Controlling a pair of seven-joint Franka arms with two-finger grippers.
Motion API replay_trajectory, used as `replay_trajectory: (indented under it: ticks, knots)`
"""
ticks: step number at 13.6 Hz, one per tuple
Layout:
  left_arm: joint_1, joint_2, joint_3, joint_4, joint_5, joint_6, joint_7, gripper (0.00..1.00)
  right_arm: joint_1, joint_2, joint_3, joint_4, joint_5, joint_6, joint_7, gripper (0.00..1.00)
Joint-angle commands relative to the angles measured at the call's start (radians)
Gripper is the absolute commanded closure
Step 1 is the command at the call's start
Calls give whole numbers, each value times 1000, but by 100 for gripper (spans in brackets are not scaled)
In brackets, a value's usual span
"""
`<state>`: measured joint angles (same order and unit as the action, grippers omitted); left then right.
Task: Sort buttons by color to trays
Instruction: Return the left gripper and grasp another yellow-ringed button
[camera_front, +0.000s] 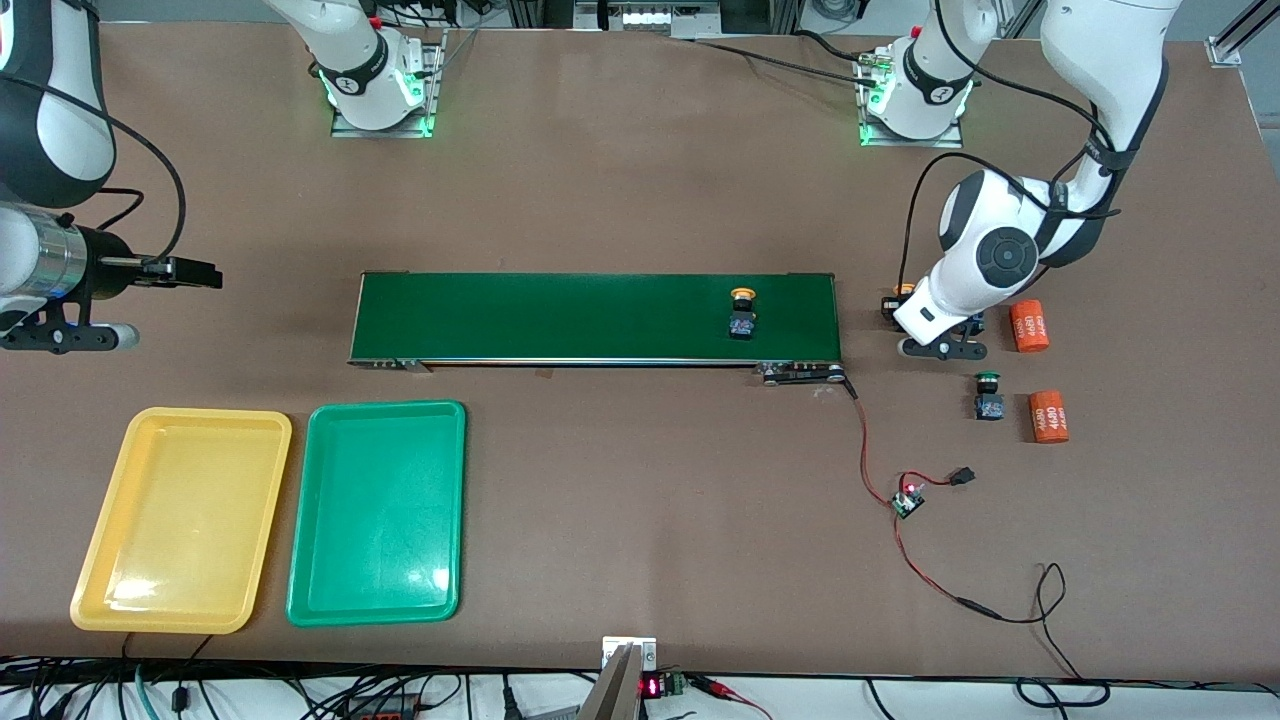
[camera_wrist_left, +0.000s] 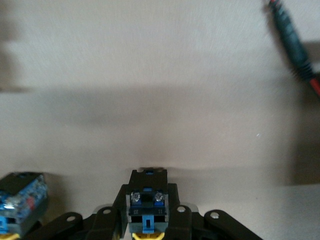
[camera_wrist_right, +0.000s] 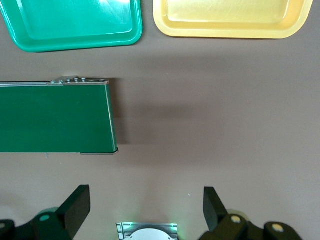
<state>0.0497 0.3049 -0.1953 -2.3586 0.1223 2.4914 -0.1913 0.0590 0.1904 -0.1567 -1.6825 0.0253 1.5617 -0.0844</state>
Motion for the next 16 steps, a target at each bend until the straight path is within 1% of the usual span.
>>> replay_trajectory:
  ticks: [1, 2, 4, 6, 8, 10, 12, 14, 15, 16]
  knots:
    - [-2, -47, 2, 73, 20, -119, 20, 84, 15, -70, 6, -109, 1, 59, 6, 0]
    - [-5, -49, -4, 122, 20, -184, 23, 84, 31, -116, 5, -188, -2, 122, 6, 0]
    - [-14, -47, -22, 237, 7, -325, 21, 84, 33, -182, 6, -297, -2, 208, 6, 0]
    - [-16, -47, -103, 314, -10, -367, 7, 84, 36, -245, 8, -402, -2, 286, 30, 0]
    - [-16, -44, -159, 329, -58, -365, -38, 84, 51, -307, 38, -501, -2, 360, 101, 0]
    - [-31, -24, -209, 331, -64, -345, -135, 84, 51, -345, 104, -558, -2, 397, 203, 0]
    - [-51, 5, -230, 328, -64, -300, -207, 84, 51, -359, 176, -583, -2, 422, 337, 0]
    - [-65, 35, -233, 320, -64, -260, -220, 83, 53, -362, 253, -591, -1, 463, 428, 0]
    - [-83, 49, -236, 320, -64, -256, -221, 83, 62, -362, 279, -601, -1, 501, 449, 0]
    - [-90, 57, -237, 318, -64, -256, -229, 83, 82, -359, 287, -614, 1, 541, 452, 0]
